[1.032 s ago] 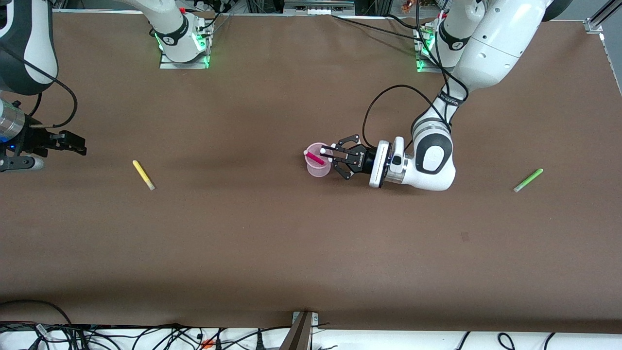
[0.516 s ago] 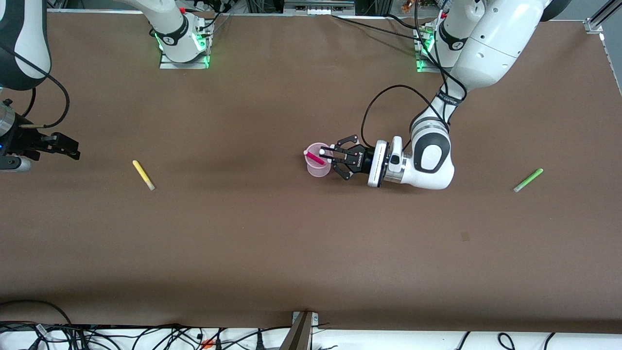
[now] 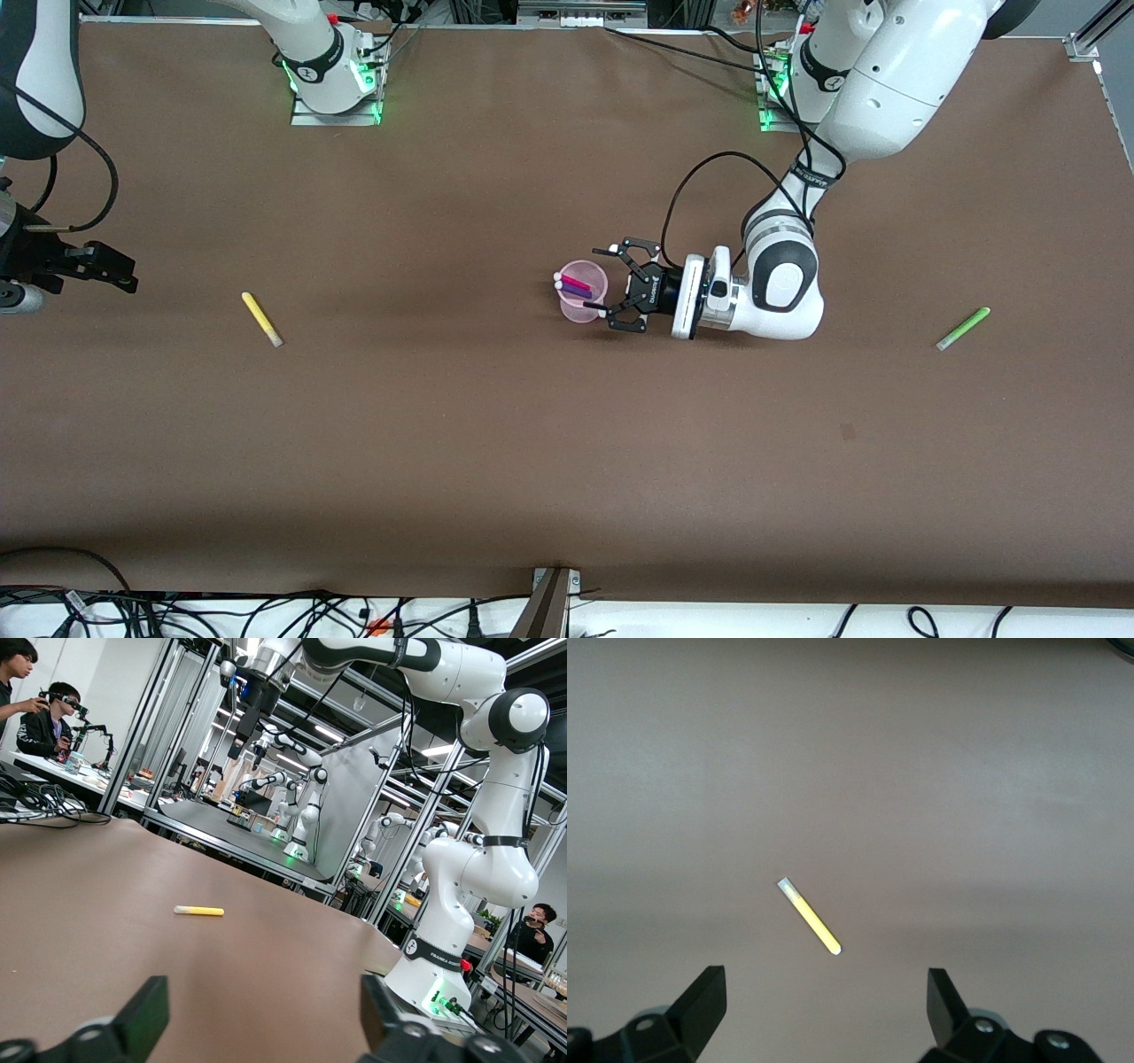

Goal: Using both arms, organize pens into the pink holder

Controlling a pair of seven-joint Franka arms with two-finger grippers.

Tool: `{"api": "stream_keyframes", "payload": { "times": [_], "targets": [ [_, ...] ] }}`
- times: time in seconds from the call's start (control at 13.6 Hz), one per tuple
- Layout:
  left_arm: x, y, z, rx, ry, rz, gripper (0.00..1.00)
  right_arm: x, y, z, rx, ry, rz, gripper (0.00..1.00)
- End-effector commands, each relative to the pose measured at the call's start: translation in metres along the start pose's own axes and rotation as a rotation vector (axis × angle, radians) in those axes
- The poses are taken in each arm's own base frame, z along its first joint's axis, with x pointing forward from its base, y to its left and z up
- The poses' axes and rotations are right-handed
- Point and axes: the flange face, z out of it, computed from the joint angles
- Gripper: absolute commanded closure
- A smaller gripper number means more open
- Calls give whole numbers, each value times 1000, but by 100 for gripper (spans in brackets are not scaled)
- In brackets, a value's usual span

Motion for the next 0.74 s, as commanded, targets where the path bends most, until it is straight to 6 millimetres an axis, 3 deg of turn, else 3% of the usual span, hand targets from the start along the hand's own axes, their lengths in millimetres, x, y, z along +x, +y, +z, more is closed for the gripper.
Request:
{"api": "stream_keyframes", "payload": {
  "times": [0.0, 0.15, 0.29, 0.52, 0.66],
  "targets": [
    [24, 4, -12, 22, 45, 39, 0, -3, 4, -9, 3, 12, 16, 0],
    [49, 3, -29, 23, 50, -20, 0, -3, 4, -8, 1, 9, 17, 0],
    [80, 0, -54, 14, -15, -55, 0, -5, 19, -5, 7, 6, 43, 0],
    [137, -5, -118, -19, -210, -181, 0, -2, 15, 1, 40, 2, 40, 0],
    [166, 0, -147, -20, -343, -302, 0, -1, 17, -2, 42, 1, 78, 0]
  ]
}}
